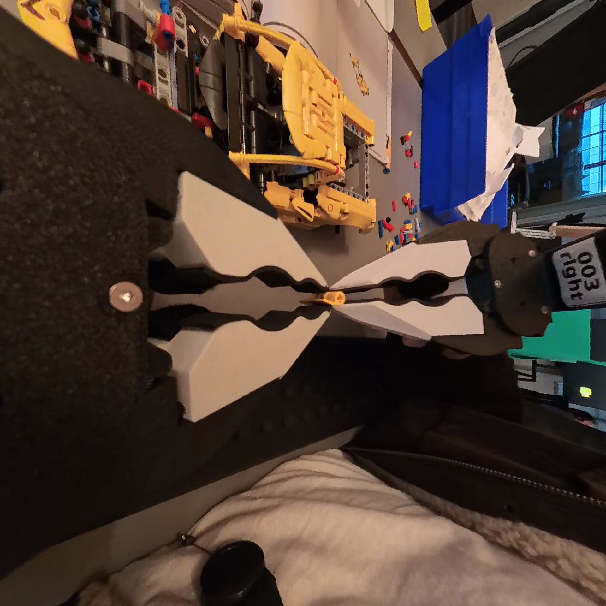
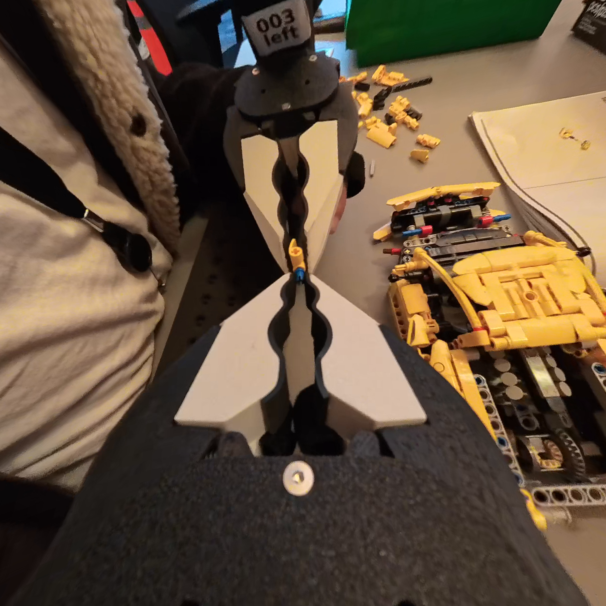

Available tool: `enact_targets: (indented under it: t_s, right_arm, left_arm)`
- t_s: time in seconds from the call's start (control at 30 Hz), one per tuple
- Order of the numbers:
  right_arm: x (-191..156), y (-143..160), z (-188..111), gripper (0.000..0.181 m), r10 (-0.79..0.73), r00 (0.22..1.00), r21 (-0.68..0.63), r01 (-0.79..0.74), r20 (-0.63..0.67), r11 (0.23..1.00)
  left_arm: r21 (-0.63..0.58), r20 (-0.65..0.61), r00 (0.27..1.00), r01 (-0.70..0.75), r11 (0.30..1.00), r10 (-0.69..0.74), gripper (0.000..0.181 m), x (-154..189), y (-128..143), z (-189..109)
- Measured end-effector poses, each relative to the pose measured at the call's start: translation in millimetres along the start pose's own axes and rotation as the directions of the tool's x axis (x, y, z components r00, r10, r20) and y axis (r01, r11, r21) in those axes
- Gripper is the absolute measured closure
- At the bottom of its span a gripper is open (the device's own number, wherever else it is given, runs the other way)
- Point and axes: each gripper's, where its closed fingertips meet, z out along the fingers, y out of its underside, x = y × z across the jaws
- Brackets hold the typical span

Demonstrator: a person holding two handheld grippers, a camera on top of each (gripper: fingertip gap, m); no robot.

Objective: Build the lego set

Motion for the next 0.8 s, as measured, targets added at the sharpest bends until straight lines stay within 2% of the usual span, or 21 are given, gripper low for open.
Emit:
enact_targets:
  t_s: [0.23, 0.47, 0.8]
  right_arm:
    - [-2, -1, -4, 0.178, 0.009, 1.000, 0.042, -0.009, -0.003, 0.999]
    - [-6, 9, 2, 0.179, -0.018, 1.000, -0.049, 0.019, 0.017, 0.999]
    - [-4, 11, 5, 0.179, -0.002, 1.000, -0.067, 0.004, 0.018, 0.998]
  left_arm:
    - [0.018, -0.018, 1.000, 0.016, 1.000, -0.016, 0.174, 2, -2, -2]
    - [-0.042, -0.032, 0.999, -0.017, 0.999, 0.015, 0.175, 7, 8, 1]
    - [-0.079, -0.021, 1.000, -0.012, 0.997, 0.011, 0.175, 5, 13, 3]
